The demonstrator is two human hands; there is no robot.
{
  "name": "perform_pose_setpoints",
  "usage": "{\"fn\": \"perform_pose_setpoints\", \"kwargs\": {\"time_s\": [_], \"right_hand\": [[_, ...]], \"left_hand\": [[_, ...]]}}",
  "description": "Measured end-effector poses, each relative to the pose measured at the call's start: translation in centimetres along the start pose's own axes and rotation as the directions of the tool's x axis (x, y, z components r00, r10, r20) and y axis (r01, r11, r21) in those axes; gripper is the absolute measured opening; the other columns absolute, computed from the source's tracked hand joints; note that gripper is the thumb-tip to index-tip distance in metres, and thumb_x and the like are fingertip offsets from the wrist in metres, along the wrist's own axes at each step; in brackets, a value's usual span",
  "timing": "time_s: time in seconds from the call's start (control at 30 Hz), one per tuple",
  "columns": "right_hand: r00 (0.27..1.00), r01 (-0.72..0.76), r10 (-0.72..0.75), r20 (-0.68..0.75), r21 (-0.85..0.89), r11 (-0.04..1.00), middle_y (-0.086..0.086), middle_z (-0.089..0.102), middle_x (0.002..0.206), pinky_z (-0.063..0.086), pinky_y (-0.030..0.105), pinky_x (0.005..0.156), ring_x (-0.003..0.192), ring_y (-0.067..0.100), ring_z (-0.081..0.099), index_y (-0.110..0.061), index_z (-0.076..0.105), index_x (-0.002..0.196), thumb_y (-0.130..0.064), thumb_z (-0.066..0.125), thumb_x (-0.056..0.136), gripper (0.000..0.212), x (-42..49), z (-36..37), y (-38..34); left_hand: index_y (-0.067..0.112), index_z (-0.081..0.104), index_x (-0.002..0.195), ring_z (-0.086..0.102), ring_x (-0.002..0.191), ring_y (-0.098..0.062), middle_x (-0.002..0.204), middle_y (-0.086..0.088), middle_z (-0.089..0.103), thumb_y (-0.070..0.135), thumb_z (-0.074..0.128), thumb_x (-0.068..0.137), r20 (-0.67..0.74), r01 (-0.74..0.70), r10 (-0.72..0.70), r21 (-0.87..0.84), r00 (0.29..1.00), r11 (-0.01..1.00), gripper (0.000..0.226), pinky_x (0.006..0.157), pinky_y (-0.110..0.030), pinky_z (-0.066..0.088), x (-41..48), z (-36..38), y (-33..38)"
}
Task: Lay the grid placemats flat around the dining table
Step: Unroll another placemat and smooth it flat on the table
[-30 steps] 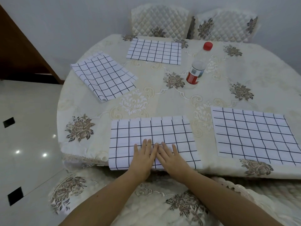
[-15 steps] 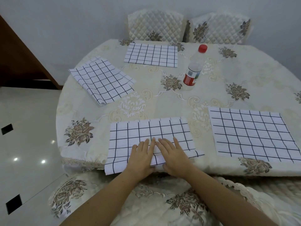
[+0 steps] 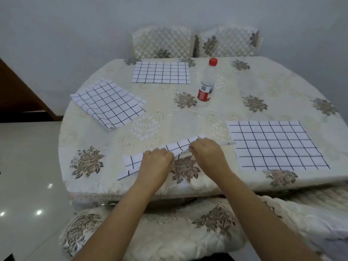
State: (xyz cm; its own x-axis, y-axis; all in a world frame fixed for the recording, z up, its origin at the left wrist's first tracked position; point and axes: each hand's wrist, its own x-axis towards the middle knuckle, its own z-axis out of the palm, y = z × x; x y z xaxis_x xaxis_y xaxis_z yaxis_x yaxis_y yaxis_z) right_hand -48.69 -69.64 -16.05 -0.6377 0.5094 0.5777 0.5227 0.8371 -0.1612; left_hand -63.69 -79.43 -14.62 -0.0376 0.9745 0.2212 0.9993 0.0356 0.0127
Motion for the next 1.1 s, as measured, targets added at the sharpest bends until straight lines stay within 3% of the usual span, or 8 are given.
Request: {"fn": "perform_pose_setpoints", "kwargs": {"time_s": [0.13,0.23,0.43,0.57,0.77,0.97,1.1], "right_hand": [[0.996,-0.027,0.019,-0.083,-0.097,0.995,0.006,0.053,0.057,0.039,0.029,0.051,0.051,0.025,0.049,-0.007,0.06,0.067,-0.009,0.052,0.083,0.019,0.9,-5.5,0.3],[0.985,-0.099,0.079,-0.153,-0.128,0.987,0.007,0.054,0.059,0.041,0.032,0.05,0.052,0.025,0.048,-0.005,0.06,0.068,-0.008,0.052,0.085,0.019,0.3,-9.9,0.7],[0.931,-0.223,0.125,-0.343,-0.264,0.938,0.009,0.056,0.06,0.041,0.036,0.051,0.053,0.027,0.049,-0.003,0.06,0.07,-0.012,0.056,0.089,0.022,-3.9,-19.6,2.4],[0.888,-0.334,0.146,-0.436,-0.392,0.857,0.006,0.055,0.061,0.031,0.035,0.059,0.053,0.027,0.049,-0.005,0.06,0.069,-0.018,0.054,0.09,0.025,-7.5,-24.5,4.1],[0.831,-0.459,0.217,-0.513,-0.411,0.788,0.007,0.058,0.063,0.03,0.038,0.063,0.057,0.029,0.055,-0.005,0.061,0.07,-0.019,0.049,0.091,0.027,-16.2,-32.3,9.0],[0.802,-0.512,0.234,-0.55,-0.429,0.744,0.005,0.055,0.063,0.029,0.033,0.064,0.06,0.027,0.05,-0.008,0.059,0.07,-0.02,0.047,0.092,0.028,-25.3,-40.0,14.7],[0.763,-0.578,0.261,-0.591,-0.445,0.683,0.004,0.054,0.063,0.029,0.03,0.068,0.066,0.017,0.04,-0.009,0.059,0.069,-0.02,0.048,0.092,0.028,-31.2,-44.4,18.7]], "left_hand": [[0.012,0.065,0.055,0.055,0.045,-0.024,0.052,-0.003,0.059,0.017,0.077,0.069,-0.166,-0.141,0.131,-0.053,0.978,0.989,0.018,0.043,-0.024,0.038,2.4,-4.1,0.6],[0.01,0.064,0.056,0.055,0.046,-0.025,0.053,-0.004,0.059,0.033,0.048,0.082,-0.278,-0.241,0.198,-0.127,0.94,0.962,0.039,0.045,-0.027,0.042,4.1,-6.8,2.3],[0.006,0.061,0.06,0.052,0.049,-0.027,0.055,-0.008,0.056,0.032,0.047,0.088,-0.456,-0.48,0.355,-0.193,0.816,0.856,0.041,0.045,-0.032,0.043,6.4,-11.0,9.7],[0.004,0.062,0.063,0.054,0.052,-0.029,0.057,-0.009,0.057,0.032,0.046,0.09,-0.48,-0.573,0.414,-0.251,0.774,0.78,0.042,0.047,-0.039,0.047,7.5,-11.7,15.9],[0.005,0.063,0.064,0.053,0.052,-0.029,0.057,-0.008,0.056,0.033,0.042,0.09,-0.506,-0.641,0.466,-0.252,0.726,0.725,0.043,0.048,-0.031,0.043,8.1,-11.7,29.1],[0.003,0.06,0.066,0.05,0.052,-0.028,0.057,-0.009,0.054,0.03,0.041,0.09,-0.534,-0.646,0.435,-0.307,0.725,0.699,0.041,0.052,-0.027,0.032,7.5,-11.6,42.7],[0.005,0.058,0.066,0.048,0.053,-0.027,0.057,-0.008,0.052,0.03,0.04,0.091,-0.505,-0.666,0.474,-0.317,0.722,0.676,0.04,0.054,-0.026,0.031,7.5,-11.2,51.1]]}}
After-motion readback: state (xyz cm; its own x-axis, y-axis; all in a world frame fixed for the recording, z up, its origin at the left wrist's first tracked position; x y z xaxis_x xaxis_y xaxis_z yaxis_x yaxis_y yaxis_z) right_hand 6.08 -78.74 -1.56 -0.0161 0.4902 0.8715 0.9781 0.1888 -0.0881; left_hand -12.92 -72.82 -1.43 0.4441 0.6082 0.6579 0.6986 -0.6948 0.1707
